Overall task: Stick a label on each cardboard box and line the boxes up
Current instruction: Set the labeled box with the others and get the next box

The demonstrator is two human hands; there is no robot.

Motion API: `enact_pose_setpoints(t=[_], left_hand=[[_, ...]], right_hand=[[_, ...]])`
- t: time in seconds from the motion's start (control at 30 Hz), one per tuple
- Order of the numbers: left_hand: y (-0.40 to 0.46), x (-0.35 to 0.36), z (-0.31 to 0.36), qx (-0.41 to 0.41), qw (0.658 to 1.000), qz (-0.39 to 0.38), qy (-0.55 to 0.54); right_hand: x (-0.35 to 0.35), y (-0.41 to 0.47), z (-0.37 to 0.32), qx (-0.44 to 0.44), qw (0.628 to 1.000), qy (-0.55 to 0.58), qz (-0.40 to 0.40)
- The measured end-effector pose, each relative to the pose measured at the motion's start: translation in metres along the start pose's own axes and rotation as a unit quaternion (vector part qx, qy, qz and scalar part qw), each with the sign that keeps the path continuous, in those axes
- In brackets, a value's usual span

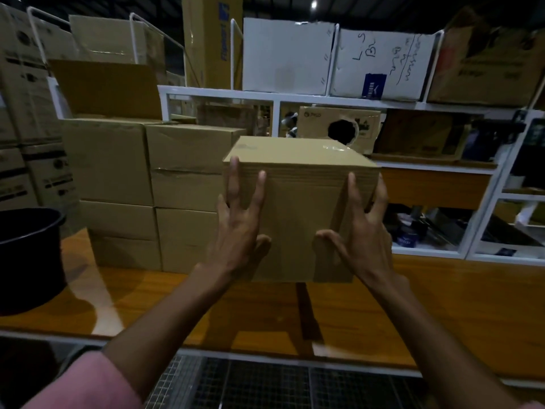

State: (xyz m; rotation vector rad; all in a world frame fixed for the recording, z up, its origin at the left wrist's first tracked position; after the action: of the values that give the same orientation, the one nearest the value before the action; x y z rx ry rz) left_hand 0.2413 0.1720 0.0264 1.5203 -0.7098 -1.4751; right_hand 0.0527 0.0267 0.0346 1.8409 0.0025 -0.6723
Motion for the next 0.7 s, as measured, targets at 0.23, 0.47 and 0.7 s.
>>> enact_pose_setpoints(t=[0.23,0.47,0.7], left_hand=[[0.055,0.023,-0.022,0.019,1.0,0.004,0.019],[0.099,0.063,-0.061,0.033,0.999,0.013,0.035],[0.126,0.099,-0.1,0.027,0.995,-0.004,0.091]], right_hand=[[0.029,0.046,0.013,0.01,1.0,0.007,0.022],[0.078,0.086,0.03,0.017,0.999,0.0,0.029],[0.133,0.111,0.039,0.026,0.999,-0.019,0.022]])
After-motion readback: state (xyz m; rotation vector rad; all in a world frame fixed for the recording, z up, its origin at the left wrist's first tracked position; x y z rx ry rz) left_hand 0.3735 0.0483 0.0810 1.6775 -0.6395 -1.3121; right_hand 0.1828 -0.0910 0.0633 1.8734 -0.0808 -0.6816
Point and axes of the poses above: each hand's wrist, its own y-axis towards the middle knuckle, its own x-axis out of the palm, z = x × y, the point moved 4 cm from there along y, towards the middle knuckle, and after that the axes turned 6 degrees about z, right-handed, at the moved point
